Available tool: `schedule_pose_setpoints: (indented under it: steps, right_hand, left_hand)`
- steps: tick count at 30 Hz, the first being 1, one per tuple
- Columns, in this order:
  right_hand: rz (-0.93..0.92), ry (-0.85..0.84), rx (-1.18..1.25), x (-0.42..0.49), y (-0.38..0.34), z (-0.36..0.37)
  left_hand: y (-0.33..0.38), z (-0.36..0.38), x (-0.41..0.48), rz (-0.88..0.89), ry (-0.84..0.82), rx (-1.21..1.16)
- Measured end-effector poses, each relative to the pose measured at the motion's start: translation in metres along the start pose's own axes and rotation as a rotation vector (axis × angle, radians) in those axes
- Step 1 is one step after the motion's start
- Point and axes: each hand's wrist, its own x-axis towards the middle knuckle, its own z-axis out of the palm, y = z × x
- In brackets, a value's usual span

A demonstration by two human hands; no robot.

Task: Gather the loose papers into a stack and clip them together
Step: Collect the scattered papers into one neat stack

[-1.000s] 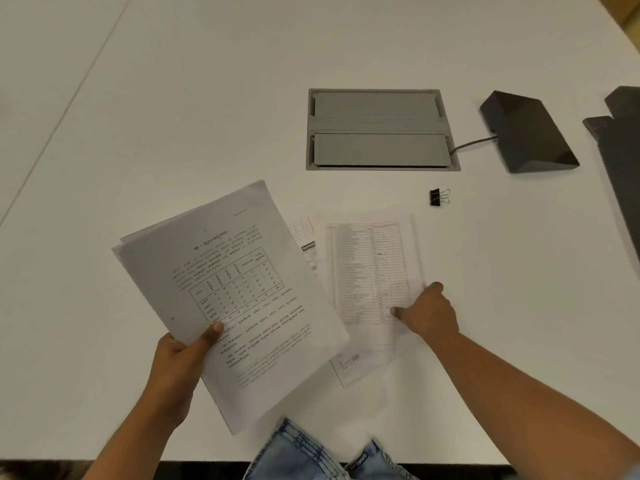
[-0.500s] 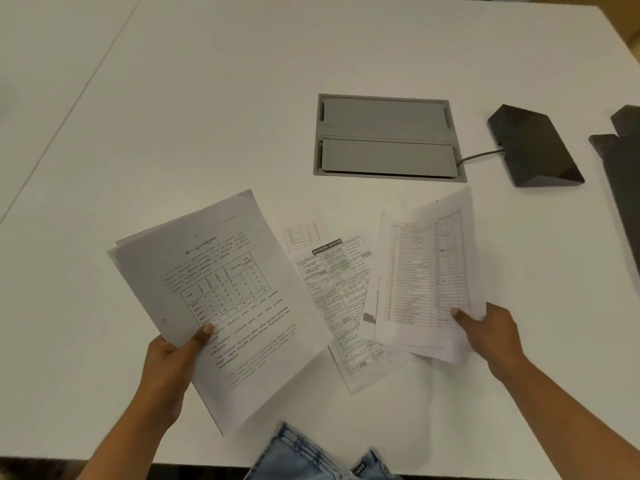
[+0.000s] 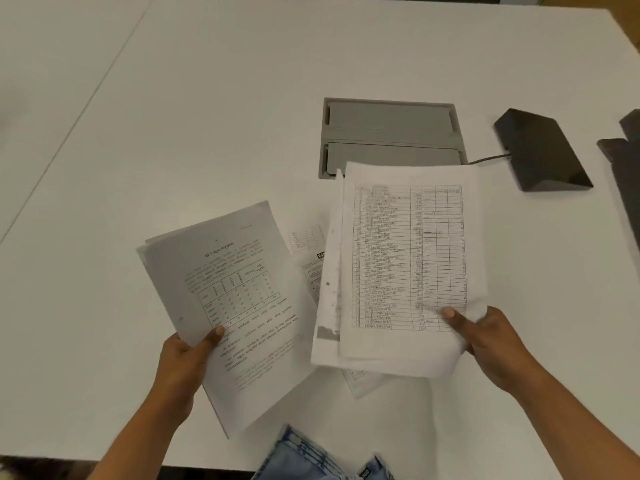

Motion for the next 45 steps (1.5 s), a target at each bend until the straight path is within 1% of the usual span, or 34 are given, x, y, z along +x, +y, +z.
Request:
schedule_pose_setpoints:
  steps: [3,8,11,14,16,18,20,21,23,24,26,30,32,34,37,41,45]
  right_hand:
    - [-0.007,-0.077,-0.008,-0.005,-0.009,0.010]
    - [-0.020,-0.182,-0.019,-0.009,-0.021,0.031]
    - [-0.012,-0.211,-0.022,-0.009,-0.023,0.042]
    - [-0.004,-0.229,-0.048,-0.007,-0.022,0.049]
    - [-0.008,-0.215,-0.067,-0.007,-0.020,0.052]
    - [-0.028,-0.183,-0.135,-0.007,-0.018,0.056]
    - [-0.033,-0.208,-0.218,-0.006,-0.017,0.061]
    - [-0.011,-0.237,-0.206,-0.005,-0.014,0.063]
    - [0.094,-0.276,-0.067,-0.005,-0.011,0.068]
    - [0.149,-0.283,0.009,-0.006,-0.010,0.070]
    - [0.158,-0.267,0.050,-0.007,-0.009,0.074]
    - [-0.002,-0.163,-0.064,-0.005,-0.014,0.075]
    - [-0.073,-0.110,-0.051,-0.003,-0.021,0.077]
    - [-0.160,-0.055,-0.019,0.000,-0.030,0.081]
    - [-0.292,-0.018,-0.040,0.001,-0.038,0.088]
    - [-0.311,0.018,-0.088,0.000,-0.038,0.089]
    - [-0.268,-0.027,-0.105,0.001,-0.027,0.091]
  left_hand:
    - [0.003,0.011,-0.002,-0.013,-0.058,-0.020]
    - [0.011,0.037,-0.013,-0.020,-0.235,-0.037]
    - [0.015,0.054,-0.023,0.005,-0.343,-0.058]
    - [0.018,0.064,-0.031,0.000,-0.404,-0.134]
    - [0.020,0.070,-0.034,-0.018,-0.403,-0.191]
    - [0.021,0.075,-0.035,-0.049,-0.362,-0.222]
    - [0.023,0.078,-0.035,-0.085,-0.328,-0.243]
    - [0.025,0.079,-0.036,-0.104,-0.313,-0.253]
    - [0.029,0.083,-0.038,-0.106,-0.306,-0.254]
    - [0.032,0.084,-0.039,-0.076,-0.315,-0.241]
    - [0.037,0.088,-0.038,0.004,-0.338,-0.203]
    - [0.045,0.092,-0.033,0.120,-0.381,-0.127]
    - [0.051,0.097,-0.031,0.178,-0.400,-0.111]
    - [0.056,0.103,-0.030,0.269,-0.384,-0.063]
    - [0.064,0.114,-0.033,0.405,-0.367,0.004]
    - [0.066,0.120,-0.036,0.572,-0.327,0.003]
    - [0.060,0.120,-0.032,0.553,-0.287,-0.009]
